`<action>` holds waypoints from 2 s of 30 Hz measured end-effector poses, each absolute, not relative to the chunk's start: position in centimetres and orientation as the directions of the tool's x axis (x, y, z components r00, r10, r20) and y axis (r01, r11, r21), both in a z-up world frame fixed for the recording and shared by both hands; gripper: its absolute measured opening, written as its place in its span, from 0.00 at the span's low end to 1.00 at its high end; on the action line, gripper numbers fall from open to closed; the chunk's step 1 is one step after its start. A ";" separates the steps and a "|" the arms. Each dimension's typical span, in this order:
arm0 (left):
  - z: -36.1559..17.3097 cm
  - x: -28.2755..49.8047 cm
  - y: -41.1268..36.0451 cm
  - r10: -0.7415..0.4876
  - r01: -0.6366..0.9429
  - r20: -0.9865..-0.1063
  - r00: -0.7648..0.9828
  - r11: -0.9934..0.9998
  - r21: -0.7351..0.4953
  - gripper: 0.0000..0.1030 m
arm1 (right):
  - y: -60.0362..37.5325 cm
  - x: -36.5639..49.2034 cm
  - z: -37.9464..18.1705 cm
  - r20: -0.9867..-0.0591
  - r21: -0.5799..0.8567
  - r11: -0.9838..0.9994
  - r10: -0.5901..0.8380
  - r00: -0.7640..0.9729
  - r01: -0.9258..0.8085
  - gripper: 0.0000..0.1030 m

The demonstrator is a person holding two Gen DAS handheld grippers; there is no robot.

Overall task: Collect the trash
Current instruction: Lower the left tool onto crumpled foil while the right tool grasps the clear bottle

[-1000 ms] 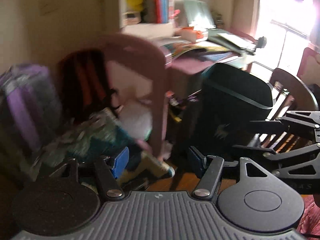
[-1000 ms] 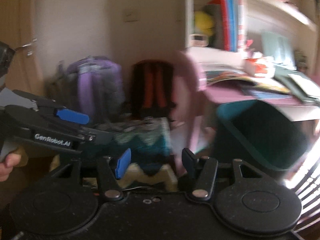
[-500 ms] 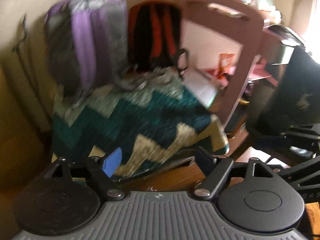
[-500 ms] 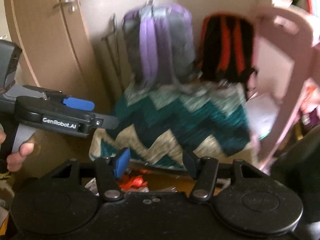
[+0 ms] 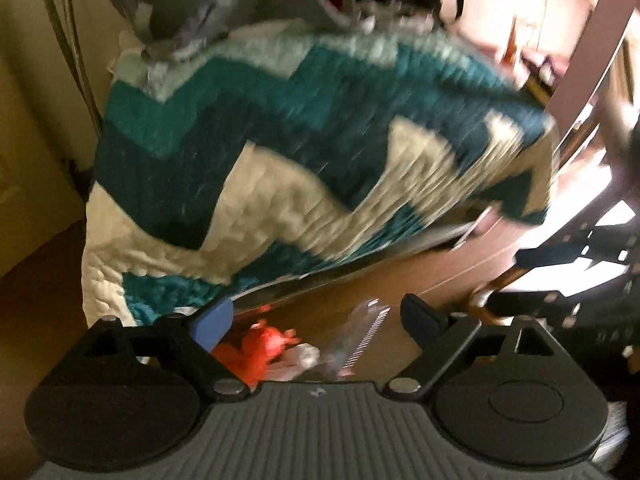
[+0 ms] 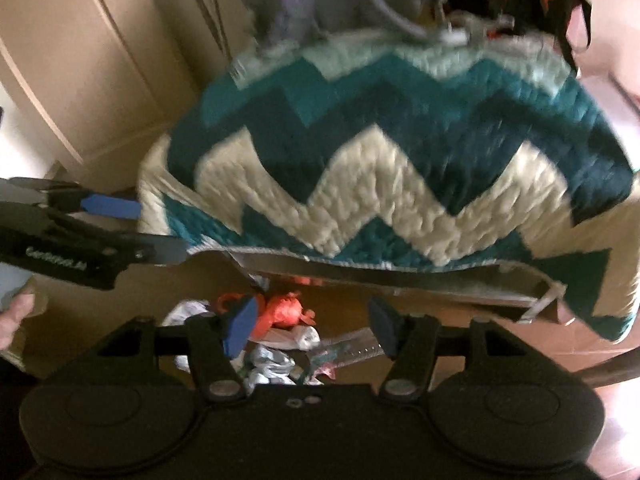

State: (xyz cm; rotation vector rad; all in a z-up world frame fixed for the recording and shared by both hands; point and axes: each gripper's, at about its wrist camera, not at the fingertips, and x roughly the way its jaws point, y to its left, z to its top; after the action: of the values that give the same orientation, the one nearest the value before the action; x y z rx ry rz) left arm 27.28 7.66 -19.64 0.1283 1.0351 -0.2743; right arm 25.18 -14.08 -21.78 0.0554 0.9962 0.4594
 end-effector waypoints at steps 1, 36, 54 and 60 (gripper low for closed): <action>-21.1 27.6 8.1 -0.148 0.298 -0.865 0.479 0.955 0.002 0.89 | -13.7 25.7 -23.2 -0.809 0.251 0.907 0.389 0.441 -0.338 0.60; -51.3 25.7 8.2 -0.093 0.487 -0.974 0.208 0.873 0.021 0.71 | -8.3 37.8 -55.9 -0.983 0.172 0.919 0.181 0.007 0.354 0.61; -52.2 25.7 7.5 -0.126 0.515 -0.973 0.195 0.857 -0.008 0.26 | -8.9 38.1 -56.8 -0.990 0.118 0.944 0.135 -0.034 0.309 0.42; -50.2 25.6 7.3 -0.165 0.519 -0.965 0.202 0.854 -0.037 0.24 | -9.2 36.6 -53.2 -0.993 0.120 0.977 0.117 0.030 0.178 0.38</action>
State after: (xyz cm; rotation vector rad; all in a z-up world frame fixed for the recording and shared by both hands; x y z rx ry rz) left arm 25.56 7.27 -50.22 0.3265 1.2844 -0.4895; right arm 36.58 -9.22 -53.24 0.2351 1.5447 -0.0476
